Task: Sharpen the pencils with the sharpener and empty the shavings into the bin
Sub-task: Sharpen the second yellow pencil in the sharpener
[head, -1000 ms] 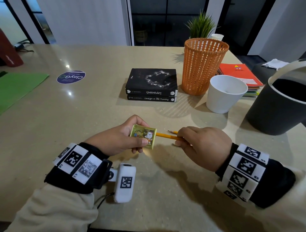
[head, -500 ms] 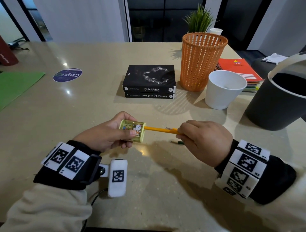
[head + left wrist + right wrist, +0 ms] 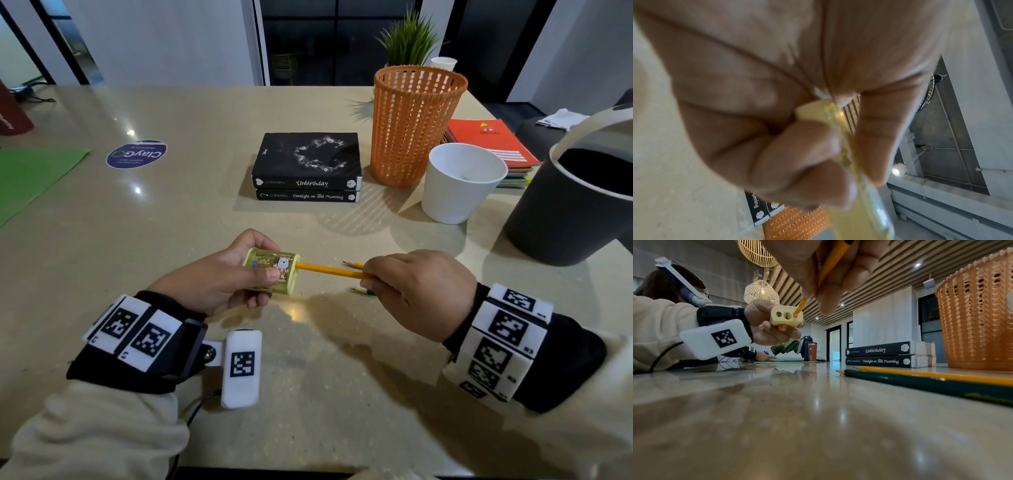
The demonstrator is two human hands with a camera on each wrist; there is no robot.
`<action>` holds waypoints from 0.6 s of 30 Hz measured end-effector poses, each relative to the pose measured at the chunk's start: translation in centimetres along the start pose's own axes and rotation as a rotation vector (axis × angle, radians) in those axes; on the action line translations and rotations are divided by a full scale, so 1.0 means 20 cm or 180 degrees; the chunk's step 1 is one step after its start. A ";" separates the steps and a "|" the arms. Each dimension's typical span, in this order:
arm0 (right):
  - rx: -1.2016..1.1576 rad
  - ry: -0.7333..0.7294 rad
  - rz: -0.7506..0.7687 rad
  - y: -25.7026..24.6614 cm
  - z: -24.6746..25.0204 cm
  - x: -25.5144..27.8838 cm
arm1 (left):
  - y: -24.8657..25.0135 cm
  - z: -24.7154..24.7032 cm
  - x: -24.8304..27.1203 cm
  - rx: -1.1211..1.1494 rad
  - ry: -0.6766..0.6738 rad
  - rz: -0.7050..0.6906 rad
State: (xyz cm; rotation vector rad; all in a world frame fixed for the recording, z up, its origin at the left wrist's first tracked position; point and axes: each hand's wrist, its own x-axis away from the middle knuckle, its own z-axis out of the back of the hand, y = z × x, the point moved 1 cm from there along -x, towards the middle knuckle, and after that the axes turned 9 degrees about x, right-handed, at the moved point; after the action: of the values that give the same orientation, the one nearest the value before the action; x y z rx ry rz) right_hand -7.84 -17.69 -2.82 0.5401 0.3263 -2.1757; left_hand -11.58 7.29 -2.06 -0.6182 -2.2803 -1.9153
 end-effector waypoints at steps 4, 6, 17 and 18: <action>-0.0015 -0.0061 0.0014 -0.01 0.01 0.00 | 0.01 -0.01 0.00 -0.0024 0.0053 0.0021; 0.0011 -0.0112 -0.0021 -0.02 0.01 0.00 | 0.02 -0.01 0.00 -0.0073 0.0046 0.0011; 0.1068 -0.0213 0.0194 -0.05 0.10 -0.07 | 0.08 -0.04 0.02 0.0434 0.0160 -0.0457; 0.1129 -0.0162 0.0245 -0.05 0.11 -0.08 | 0.08 -0.05 0.01 0.0492 0.0145 -0.0476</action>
State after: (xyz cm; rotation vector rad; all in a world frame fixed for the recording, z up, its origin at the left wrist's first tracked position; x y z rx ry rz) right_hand -8.32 -17.00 -0.04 0.6783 -0.1109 -2.1784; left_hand -11.41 6.68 -0.30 -0.3925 -2.4789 -1.7692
